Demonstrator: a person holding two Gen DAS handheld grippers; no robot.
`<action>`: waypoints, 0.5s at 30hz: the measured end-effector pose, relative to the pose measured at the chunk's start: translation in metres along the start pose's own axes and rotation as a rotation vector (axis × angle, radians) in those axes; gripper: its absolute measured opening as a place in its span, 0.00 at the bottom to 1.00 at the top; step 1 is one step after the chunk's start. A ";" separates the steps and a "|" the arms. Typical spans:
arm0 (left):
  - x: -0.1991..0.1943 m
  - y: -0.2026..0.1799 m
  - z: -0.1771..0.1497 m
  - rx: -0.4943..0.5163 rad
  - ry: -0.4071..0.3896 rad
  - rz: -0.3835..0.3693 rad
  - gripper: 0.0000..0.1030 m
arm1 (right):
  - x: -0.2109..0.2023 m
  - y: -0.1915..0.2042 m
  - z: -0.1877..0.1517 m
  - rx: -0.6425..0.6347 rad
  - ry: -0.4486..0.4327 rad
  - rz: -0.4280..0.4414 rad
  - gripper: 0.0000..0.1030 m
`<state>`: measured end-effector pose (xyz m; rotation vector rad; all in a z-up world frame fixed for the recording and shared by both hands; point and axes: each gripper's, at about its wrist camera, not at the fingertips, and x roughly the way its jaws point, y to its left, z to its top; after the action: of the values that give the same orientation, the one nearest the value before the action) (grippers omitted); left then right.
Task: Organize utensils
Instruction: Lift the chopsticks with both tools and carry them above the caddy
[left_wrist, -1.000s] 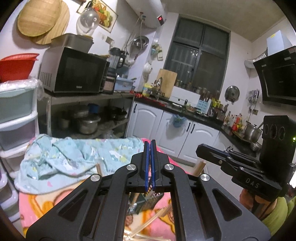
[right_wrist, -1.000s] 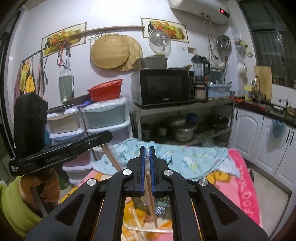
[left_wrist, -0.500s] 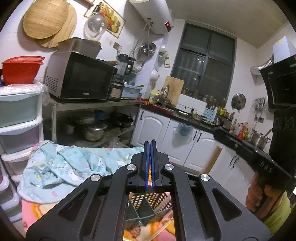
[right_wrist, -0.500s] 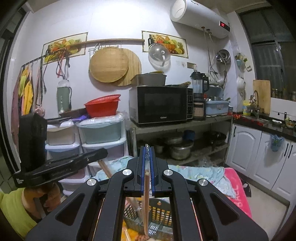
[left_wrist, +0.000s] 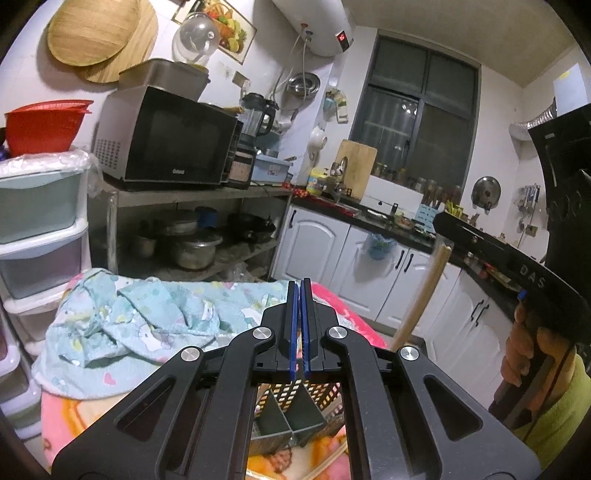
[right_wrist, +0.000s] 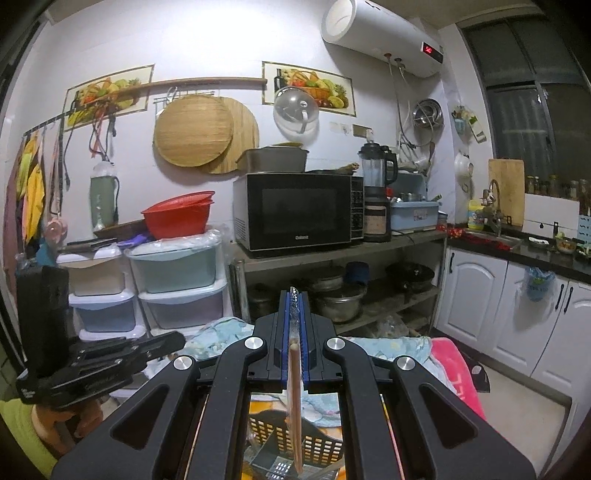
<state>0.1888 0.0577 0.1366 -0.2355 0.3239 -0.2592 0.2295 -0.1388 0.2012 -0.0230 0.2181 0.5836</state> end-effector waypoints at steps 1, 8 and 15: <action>0.002 0.000 -0.002 -0.001 0.005 -0.001 0.00 | 0.002 -0.001 -0.001 0.003 0.004 -0.002 0.05; 0.009 0.002 -0.012 -0.007 0.030 -0.002 0.00 | 0.021 -0.010 -0.017 0.030 0.040 -0.022 0.05; 0.016 0.004 -0.025 -0.004 0.061 0.006 0.00 | 0.036 -0.017 -0.038 0.074 0.071 -0.051 0.05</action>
<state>0.1958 0.0519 0.1076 -0.2308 0.3859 -0.2598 0.2603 -0.1362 0.1557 0.0221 0.3074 0.5238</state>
